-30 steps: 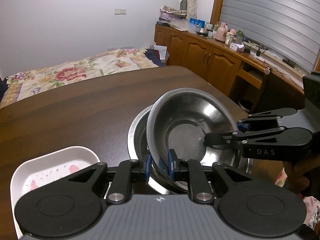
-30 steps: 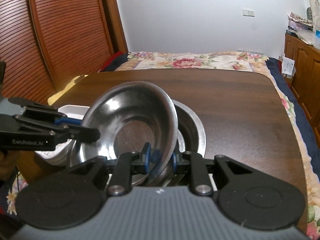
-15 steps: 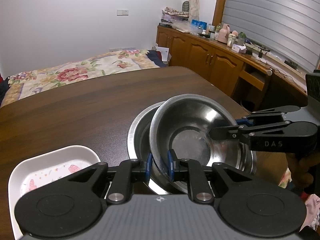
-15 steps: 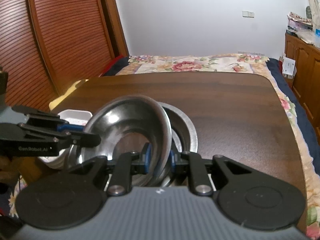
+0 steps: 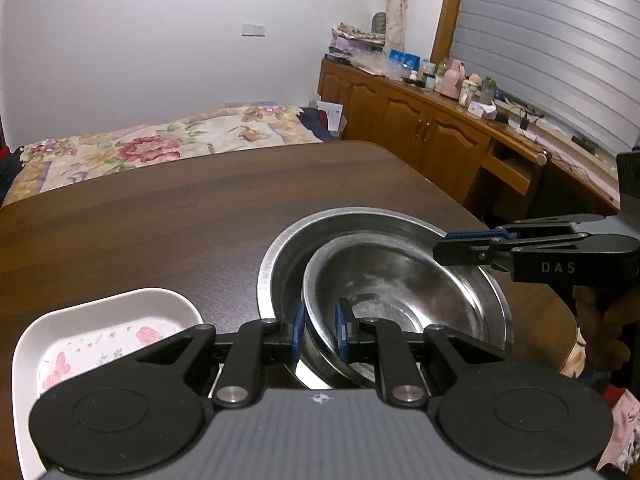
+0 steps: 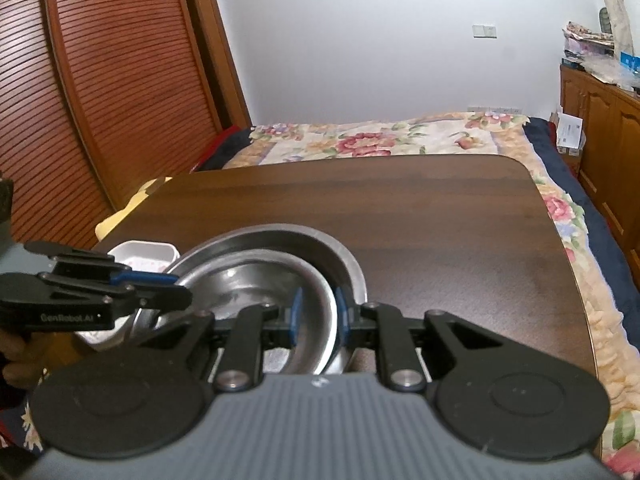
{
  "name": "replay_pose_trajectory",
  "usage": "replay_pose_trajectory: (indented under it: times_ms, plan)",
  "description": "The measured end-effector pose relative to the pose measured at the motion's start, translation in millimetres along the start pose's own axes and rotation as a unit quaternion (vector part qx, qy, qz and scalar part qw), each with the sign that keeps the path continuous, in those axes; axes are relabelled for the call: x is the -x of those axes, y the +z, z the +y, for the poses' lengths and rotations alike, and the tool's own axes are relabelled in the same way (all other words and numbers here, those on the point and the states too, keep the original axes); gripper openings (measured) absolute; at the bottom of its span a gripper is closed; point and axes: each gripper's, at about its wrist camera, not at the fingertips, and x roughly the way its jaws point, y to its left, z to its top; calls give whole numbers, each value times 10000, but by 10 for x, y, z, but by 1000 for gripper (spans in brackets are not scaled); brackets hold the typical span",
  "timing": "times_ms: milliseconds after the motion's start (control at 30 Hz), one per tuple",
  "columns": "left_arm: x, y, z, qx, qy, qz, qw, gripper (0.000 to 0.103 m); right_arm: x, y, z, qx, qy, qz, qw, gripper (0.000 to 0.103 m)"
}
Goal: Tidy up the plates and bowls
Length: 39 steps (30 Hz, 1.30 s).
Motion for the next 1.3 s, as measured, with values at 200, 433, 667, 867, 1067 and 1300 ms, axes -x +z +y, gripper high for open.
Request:
replay_pose_trajectory:
  times_ms: [200, 433, 667, 867, 1067, 1300]
  plan:
    - [109, -11, 38, 111, 4, -267, 9996, 29, 65, 23, -23, -49, -67, -225, 9997, 20]
    - [211, -1, -2, 85, 227, -737, 9970, 64, 134, -5, -29, -39, -260, -609, 9978, 25]
    - [183, -79, -40, 119, 497, -1103, 9926, 78, 78, -137, -81, -102, -425, -894, 9950, 47]
    - [82, -204, -65, 75, 633, -1081, 9921, 75, -73, -240, -130, -77, -470, -849, 9952, 47]
    - [40, -251, -50, 208, 693, -982, 9925, 62, -115, -282, -106, 25, -445, -863, 9953, 47]
    - [12, -253, -99, 246, 811, -933, 9920, 53, -124, -313, -85, -63, -453, -933, 9946, 46]
